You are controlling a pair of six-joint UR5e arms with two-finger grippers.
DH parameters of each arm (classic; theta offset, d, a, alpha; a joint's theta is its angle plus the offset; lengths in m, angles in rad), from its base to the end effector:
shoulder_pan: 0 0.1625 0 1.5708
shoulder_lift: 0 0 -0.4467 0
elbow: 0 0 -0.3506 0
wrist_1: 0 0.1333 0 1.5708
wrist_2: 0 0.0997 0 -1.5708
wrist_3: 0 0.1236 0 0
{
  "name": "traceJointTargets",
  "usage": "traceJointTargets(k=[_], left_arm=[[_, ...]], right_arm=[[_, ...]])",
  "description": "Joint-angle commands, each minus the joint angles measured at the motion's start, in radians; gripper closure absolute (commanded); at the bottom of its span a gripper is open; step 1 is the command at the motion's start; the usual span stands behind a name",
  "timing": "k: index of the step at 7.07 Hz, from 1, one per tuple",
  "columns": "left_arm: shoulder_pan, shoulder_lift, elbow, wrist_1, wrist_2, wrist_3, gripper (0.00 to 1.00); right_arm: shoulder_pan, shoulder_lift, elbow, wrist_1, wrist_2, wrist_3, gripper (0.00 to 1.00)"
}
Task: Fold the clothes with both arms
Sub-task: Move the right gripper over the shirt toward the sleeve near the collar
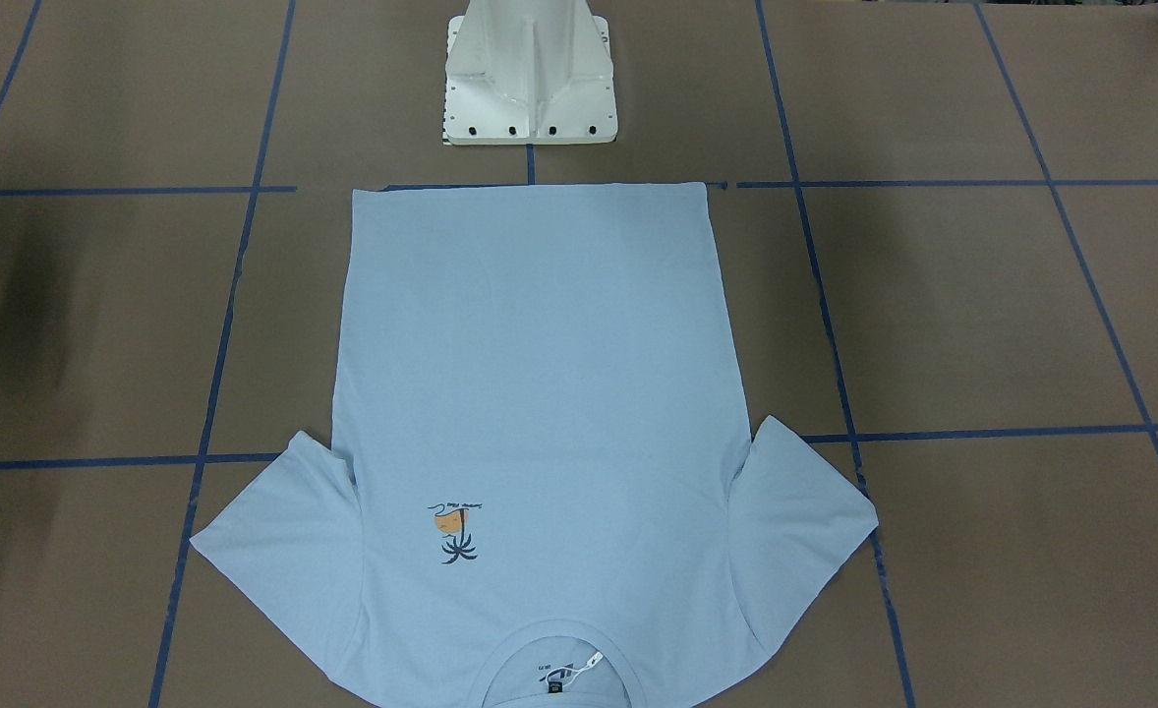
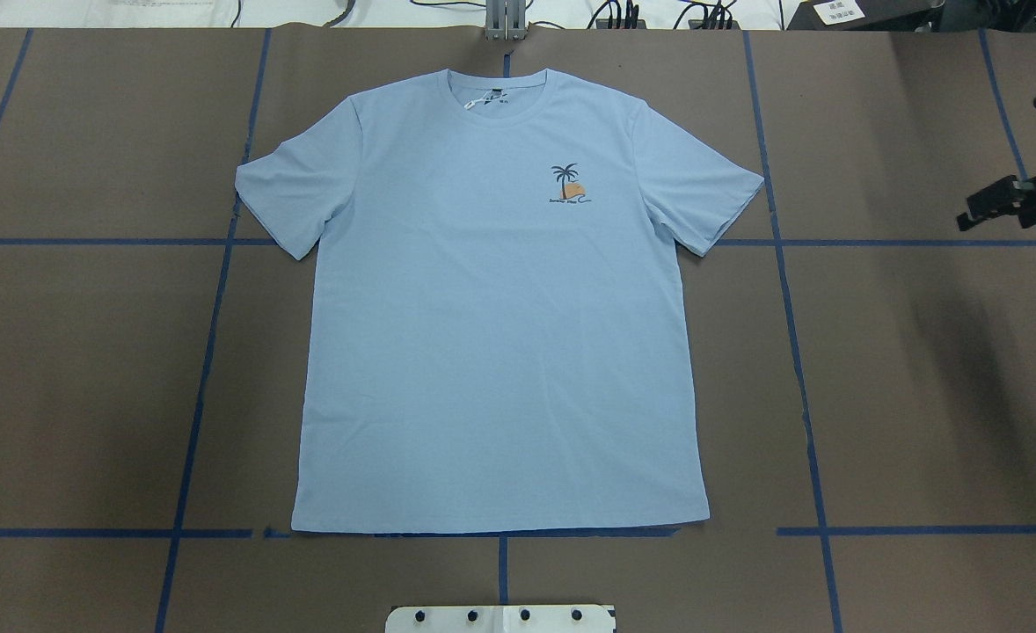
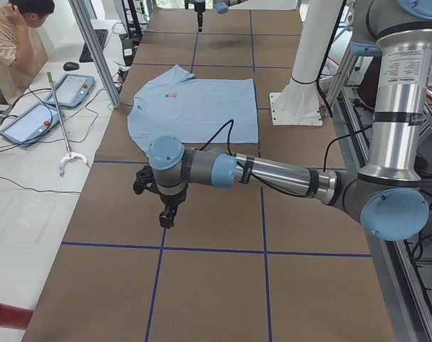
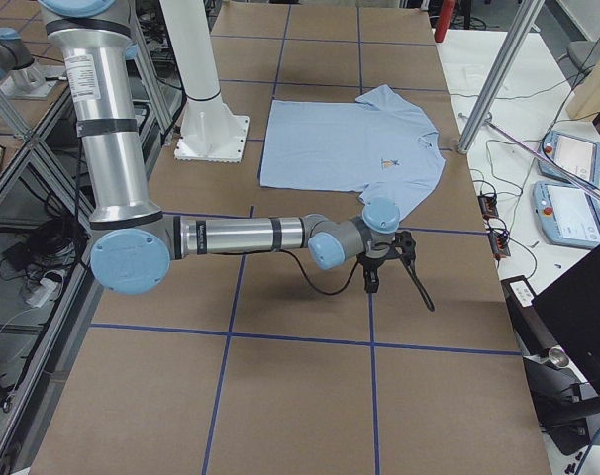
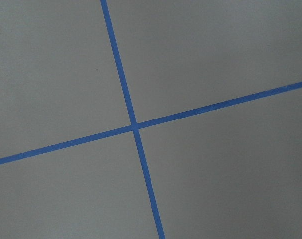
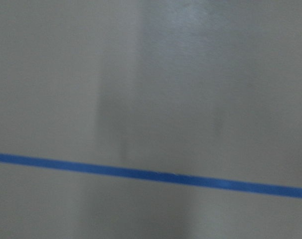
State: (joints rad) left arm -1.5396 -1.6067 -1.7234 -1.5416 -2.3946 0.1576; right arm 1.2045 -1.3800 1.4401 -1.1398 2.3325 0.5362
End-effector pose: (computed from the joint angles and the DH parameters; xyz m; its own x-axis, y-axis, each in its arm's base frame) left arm -0.0279 -0.4733 0.6103 0.6623 0.2907 -0.6906 -0.1364 0.9530 0.2704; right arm -0.1575 -0.5445 0.6119 0.6420 -0.0634 0.7641 -0.0141 0.9954 0.0945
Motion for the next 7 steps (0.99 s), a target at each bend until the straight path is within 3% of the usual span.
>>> traceJointTargets(k=[1, 2, 5, 7], left_arm=[[0.013, 0.002, 0.008, -0.04, -0.021, -0.004, 0.0], [0.021, 0.002, 0.008, -0.041, -0.021, -0.004, 0.0], [0.03, 0.002, 0.01, -0.041, -0.021, -0.006, 0.0], [0.03, 0.002, 0.013, -0.041, -0.021, -0.004, 0.0]], right_arm=[[-0.167, 0.209, -0.077, 0.051, -0.115, 0.322, 0.0], [-0.199, 0.273, -0.113, 0.061, -0.196, 0.431, 0.02], [-0.253, 0.343, -0.306, 0.352, -0.353, 0.669, 0.07], [-0.27, 0.343, -0.313, 0.356, -0.374, 0.676, 0.1]])
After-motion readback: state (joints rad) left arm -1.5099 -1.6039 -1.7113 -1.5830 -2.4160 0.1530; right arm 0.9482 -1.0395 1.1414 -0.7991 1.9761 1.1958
